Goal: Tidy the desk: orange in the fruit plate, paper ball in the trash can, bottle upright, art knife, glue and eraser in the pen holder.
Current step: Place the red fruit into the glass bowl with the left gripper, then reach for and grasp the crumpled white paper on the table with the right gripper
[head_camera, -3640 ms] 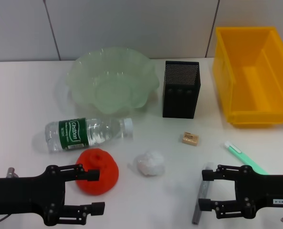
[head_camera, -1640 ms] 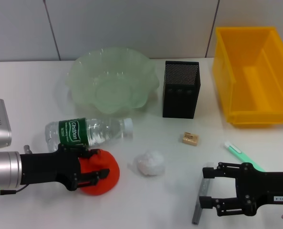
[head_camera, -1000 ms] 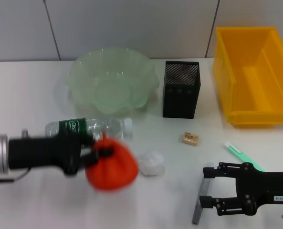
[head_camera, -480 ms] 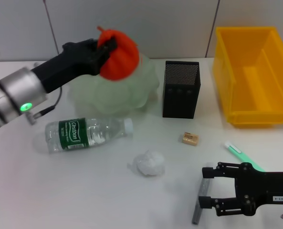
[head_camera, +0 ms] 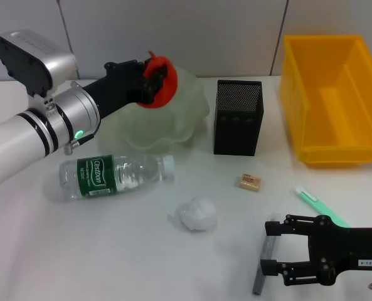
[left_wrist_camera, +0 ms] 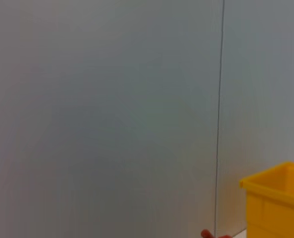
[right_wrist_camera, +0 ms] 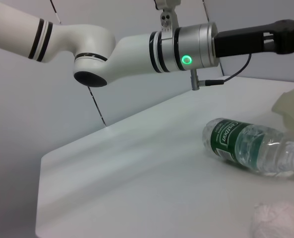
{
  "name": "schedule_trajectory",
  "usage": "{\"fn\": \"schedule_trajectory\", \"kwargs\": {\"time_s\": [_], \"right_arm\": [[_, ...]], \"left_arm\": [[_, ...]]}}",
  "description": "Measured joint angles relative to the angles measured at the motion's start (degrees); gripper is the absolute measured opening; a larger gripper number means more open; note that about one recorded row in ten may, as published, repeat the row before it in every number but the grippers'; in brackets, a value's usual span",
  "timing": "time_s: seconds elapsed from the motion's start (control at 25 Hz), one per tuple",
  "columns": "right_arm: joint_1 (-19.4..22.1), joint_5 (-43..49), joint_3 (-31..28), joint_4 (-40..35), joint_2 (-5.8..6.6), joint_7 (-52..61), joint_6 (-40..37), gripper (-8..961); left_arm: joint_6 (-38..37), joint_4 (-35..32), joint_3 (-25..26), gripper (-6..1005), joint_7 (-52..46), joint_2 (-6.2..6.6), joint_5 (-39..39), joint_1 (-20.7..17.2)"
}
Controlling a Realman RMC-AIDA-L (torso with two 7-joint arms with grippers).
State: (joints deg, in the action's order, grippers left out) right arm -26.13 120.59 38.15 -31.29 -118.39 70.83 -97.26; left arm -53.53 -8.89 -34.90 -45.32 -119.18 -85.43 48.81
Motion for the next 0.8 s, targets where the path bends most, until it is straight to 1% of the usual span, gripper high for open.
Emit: {"fn": "schedule_trajectory", "kwargs": {"time_s": [0.12, 0.32, 0.48, 0.52, 0.56, 0.6, 0.64, 0.68, 0.72, 0.8], "right_arm": [[0.1, 0.0, 0.1, 0.0, 0.00, 0.0, 0.0, 810], [0.1, 0.0, 0.1, 0.0, 0.01, 0.0, -0.1, 810], [0.1, 0.0, 0.1, 0.0, 0.01, -0.1, -0.2, 810], [0.1, 0.0, 0.1, 0.0, 0.01, -0.1, -0.1, 810], [0.1, 0.0, 0.1, 0.0, 0.01, -0.1, -0.1, 810], [0.1, 0.0, 0.1, 0.0, 0.01, -0.1, -0.1, 810], [0.1, 0.0, 0.1, 0.0, 0.01, -0.1, 0.0, 810], [0.1, 0.0, 0.1, 0.0, 0.01, -0.1, 0.0, 810], [0.0, 0.0, 0.1, 0.0, 0.01, -0.1, 0.0, 810], [0.0, 0.0, 0.1, 0.0, 0.01, -0.1, 0.0, 810]], "left_arm": [[1.3, 0.2, 0.2, 219, 0.8, 0.00, 0.8, 0.1], [1.9, 0.0, 0.3, 452, 0.9, 0.00, 1.3, -0.1], [1.6, -0.1, 0.3, 666, 0.9, 0.00, 2.2, -0.4], [-1.2, -0.1, 0.3, 674, 0.2, 0.09, 3.6, -1.1], [-1.2, -0.1, 0.3, 683, 0.2, 0.09, 3.6, -1.1], [-3.4, -0.3, 0.2, 691, -0.8, 0.22, 4.0, -1.7], [-8.1, -1.0, -0.1, 699, -3.0, 0.44, 4.1, -2.8], [-11.2, -1.7, -0.6, 707, -4.9, 0.59, 3.9, -3.7], [-17.0, -3.6, -1.7, 716, -8.9, 0.87, 3.4, -5.2], [-26.2, -9.4, -5.7, 732, -17.9, 1.16, 2.0, -8.9]]}}
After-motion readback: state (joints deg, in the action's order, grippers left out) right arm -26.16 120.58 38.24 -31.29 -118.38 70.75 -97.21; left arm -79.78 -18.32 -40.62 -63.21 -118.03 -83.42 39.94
